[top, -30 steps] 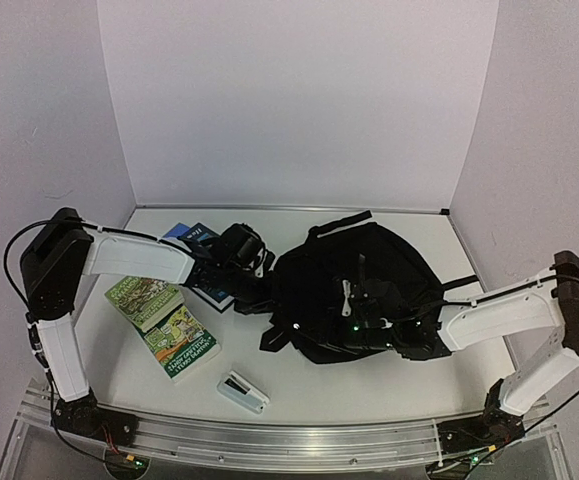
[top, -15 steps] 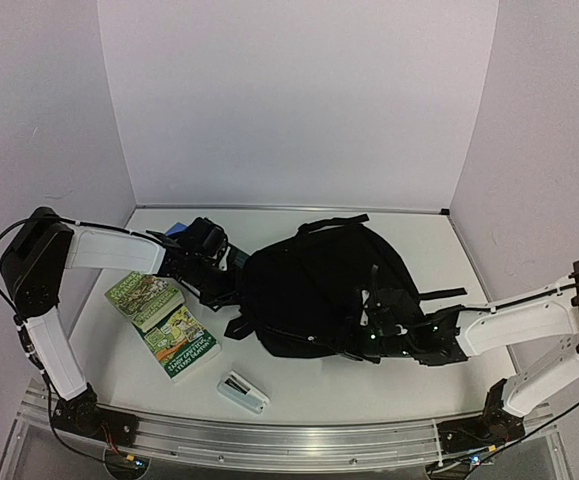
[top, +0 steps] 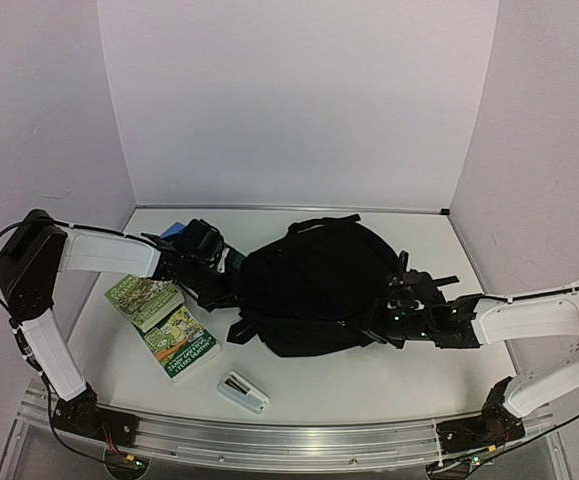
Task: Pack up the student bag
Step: Unzip the student bag at the center of the board.
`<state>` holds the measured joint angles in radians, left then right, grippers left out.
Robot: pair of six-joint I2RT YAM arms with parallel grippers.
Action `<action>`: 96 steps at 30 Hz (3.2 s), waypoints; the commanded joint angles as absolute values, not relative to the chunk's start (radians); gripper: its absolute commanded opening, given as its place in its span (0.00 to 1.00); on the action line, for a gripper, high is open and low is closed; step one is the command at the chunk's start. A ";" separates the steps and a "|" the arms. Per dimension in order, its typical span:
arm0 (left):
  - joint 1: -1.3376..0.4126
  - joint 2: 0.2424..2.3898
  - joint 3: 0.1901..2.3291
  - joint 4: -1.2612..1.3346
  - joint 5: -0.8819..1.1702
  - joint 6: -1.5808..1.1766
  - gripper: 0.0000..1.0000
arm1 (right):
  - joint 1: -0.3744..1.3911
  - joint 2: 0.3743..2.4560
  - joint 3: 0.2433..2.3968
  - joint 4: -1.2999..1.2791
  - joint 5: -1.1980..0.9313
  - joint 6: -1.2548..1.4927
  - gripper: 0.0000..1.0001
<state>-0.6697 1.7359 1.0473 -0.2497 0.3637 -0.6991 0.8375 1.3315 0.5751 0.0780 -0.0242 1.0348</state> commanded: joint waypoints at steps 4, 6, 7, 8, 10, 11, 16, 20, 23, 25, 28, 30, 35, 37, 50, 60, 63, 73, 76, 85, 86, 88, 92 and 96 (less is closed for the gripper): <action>-0.650 1.704 1.030 -0.242 0.350 -0.682 0.17 | 0.819 1.319 0.599 0.020 -0.051 0.904 0.00; -0.650 1.685 1.024 -0.229 0.358 -0.685 0.43 | 0.819 1.297 0.639 0.003 -0.079 0.830 0.09; -0.650 1.672 1.018 -0.224 0.354 -0.690 0.50 | 0.819 1.281 0.660 -0.027 -0.085 0.799 0.27; -0.650 1.661 1.013 -0.221 0.350 -0.692 0.56 | 0.818 1.271 0.683 -0.041 -0.091 0.765 0.36; -0.650 1.617 1.001 -0.209 0.346 -0.699 0.66 | 0.820 1.241 0.759 -0.103 -0.097 0.684 0.60; -0.650 1.601 0.994 -0.203 0.348 -0.703 0.68 | 0.821 1.241 0.808 -0.123 -0.101 0.639 0.64; -0.643 1.603 0.966 -0.170 0.360 -0.729 0.65 | 0.834 1.347 0.957 -0.152 -0.104 0.567 0.74; -0.635 1.634 0.954 -0.141 0.373 -0.751 0.58 | 0.869 1.459 1.060 -0.149 -0.075 0.552 0.75; -0.634 1.644 0.950 -0.131 0.370 -0.758 0.47 | 0.919 1.553 1.133 -0.148 -0.042 0.541 0.75; -0.632 1.640 0.939 -0.118 0.370 -0.763 0.36 | 0.946 1.621 1.174 -0.145 -0.033 0.540 0.75; -0.632 1.636 0.924 -0.098 0.376 -0.769 0.23 | 0.964 1.700 1.213 -0.132 -0.034 0.549 0.74; -0.631 1.636 0.910 -0.084 0.379 -0.774 0.17 | 0.971 1.756 1.241 -0.109 -0.048 0.555 0.74; -0.630 1.658 0.891 -0.052 0.395 -0.790 0.06 | 0.988 1.879 1.318 -0.077 -0.074 0.549 0.74; -0.630 1.665 0.881 -0.034 0.398 -0.798 0.01 | 0.995 1.926 1.363 -0.072 -0.081 0.542 0.75; -0.630 1.680 0.857 -0.008 0.406 -0.814 0.00 | 1.015 2.137 1.514 -0.038 -0.029 0.557 0.68; -0.630 1.676 0.851 -0.006 0.405 -0.816 0.00 | 1.016 2.234 1.550 -0.038 0.138 0.586 0.60; -0.630 1.675 0.850 -0.006 0.403 -0.817 0.00 | 1.016 2.260 1.560 -0.038 0.128 0.590 0.59; -0.626 1.677 0.848 -0.015 0.381 -0.823 0.00 | 1.017 2.161 1.521 -0.029 0.239 0.606 0.00; -0.618 1.676 0.849 -0.027 0.378 -0.825 0.00 | 1.017 2.043 1.476 -0.032 0.314 0.593 0.00; -0.598 1.650 0.864 -0.093 0.366 -0.780 0.00 | 0.880 1.751 1.258 -0.090 0.373 0.589 0.00; -0.597 1.648 0.869 -0.106 0.359 -0.769 0.00 | 0.847 1.728 1.224 -0.093 0.370 0.585 0.00; -0.594 1.646 0.878 -0.131 0.347 -0.757 0.00 | 0.800 1.698 1.178 -0.099 0.364 0.587 0.00; -0.584 1.624 0.881 -0.167 0.319 -0.741 0.00 | 0.688 1.641 1.097 -0.100 0.342 0.583 0.00; -0.568 1.596 0.879 -0.201 0.301 -0.727 0.00 | 0.601 1.621 1.062 -0.100 0.318 0.566 0.00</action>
<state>-0.5938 1.6501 0.8608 -0.1215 0.3603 -0.7601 0.6598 1.6901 1.0836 -0.0860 0.3035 0.5869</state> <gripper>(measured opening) 0.009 0.030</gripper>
